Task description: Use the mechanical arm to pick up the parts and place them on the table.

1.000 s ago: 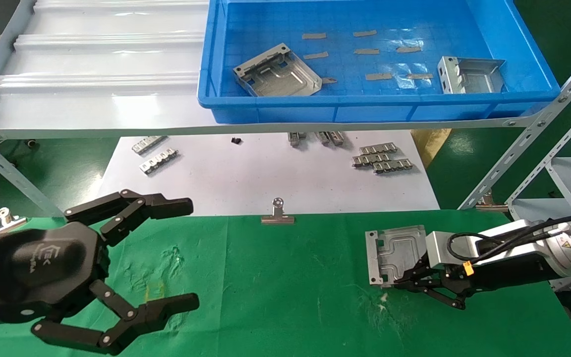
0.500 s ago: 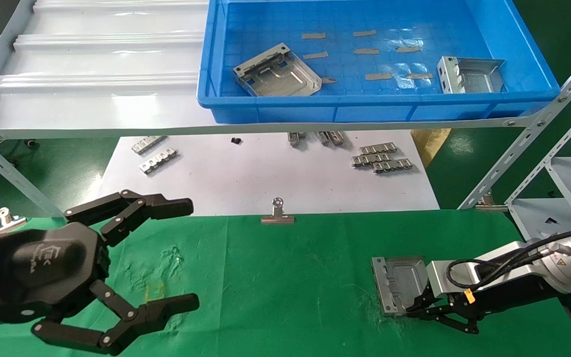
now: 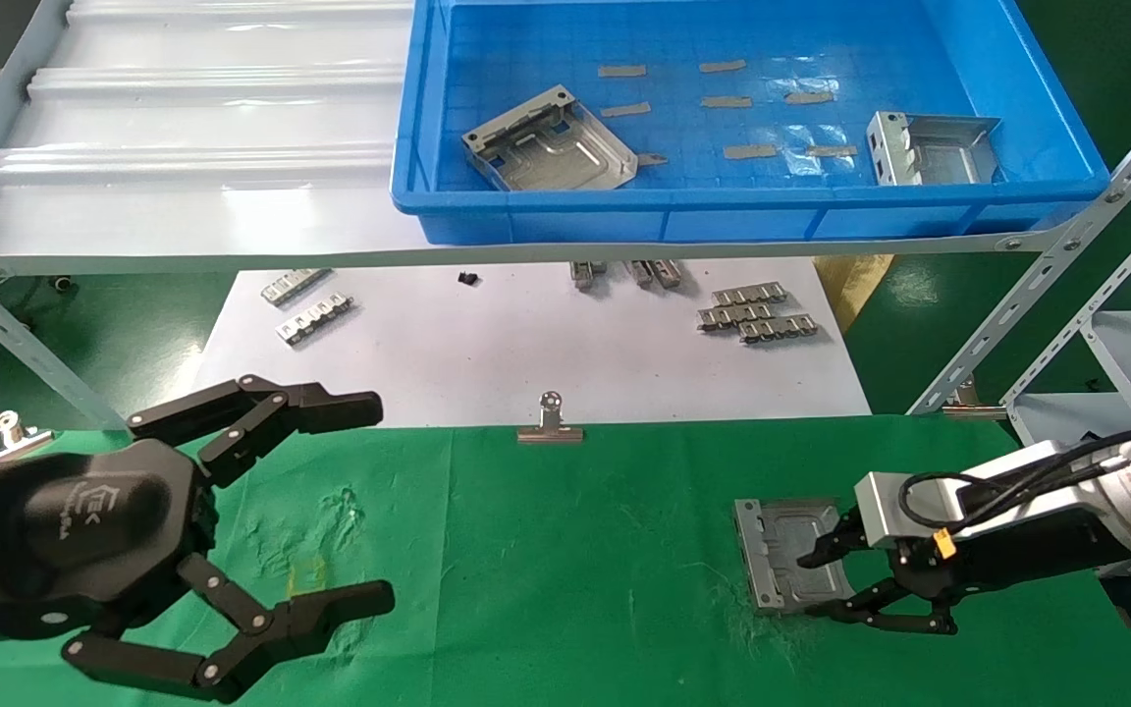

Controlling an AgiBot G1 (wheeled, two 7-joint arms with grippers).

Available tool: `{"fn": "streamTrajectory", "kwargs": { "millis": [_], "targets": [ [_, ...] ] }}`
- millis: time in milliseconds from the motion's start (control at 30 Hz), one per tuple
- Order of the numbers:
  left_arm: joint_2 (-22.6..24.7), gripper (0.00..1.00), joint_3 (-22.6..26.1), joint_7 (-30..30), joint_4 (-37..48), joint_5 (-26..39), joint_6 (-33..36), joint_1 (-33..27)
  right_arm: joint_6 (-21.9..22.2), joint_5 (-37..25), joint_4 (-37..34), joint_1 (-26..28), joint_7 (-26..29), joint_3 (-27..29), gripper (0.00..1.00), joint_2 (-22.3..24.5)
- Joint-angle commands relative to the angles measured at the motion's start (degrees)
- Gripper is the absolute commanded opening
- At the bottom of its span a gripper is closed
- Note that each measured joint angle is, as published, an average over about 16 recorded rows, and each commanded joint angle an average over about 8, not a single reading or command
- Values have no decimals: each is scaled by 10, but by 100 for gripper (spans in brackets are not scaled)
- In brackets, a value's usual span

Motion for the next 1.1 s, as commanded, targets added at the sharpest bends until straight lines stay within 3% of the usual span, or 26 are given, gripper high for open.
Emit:
{"fn": "streamTrajectory", "kwargs": {
  "millis": [33, 300, 667, 1100],
  "targets": [
    [0, 100, 0, 0, 0, 0, 0, 0, -11, 9, -4, 7, 9, 6, 100, 5],
    [0, 100, 0, 0, 0, 0, 0, 0, -18, 52, -1, 15, 36, 34, 100, 23],
    [0, 100, 0, 0, 0, 0, 0, 0, -16, 51, 11, 6, 38, 36, 100, 23],
    [0, 100, 0, 0, 0, 0, 0, 0, -3, 115, 152, -80, 117, 118, 100, 64]
  ]
}}
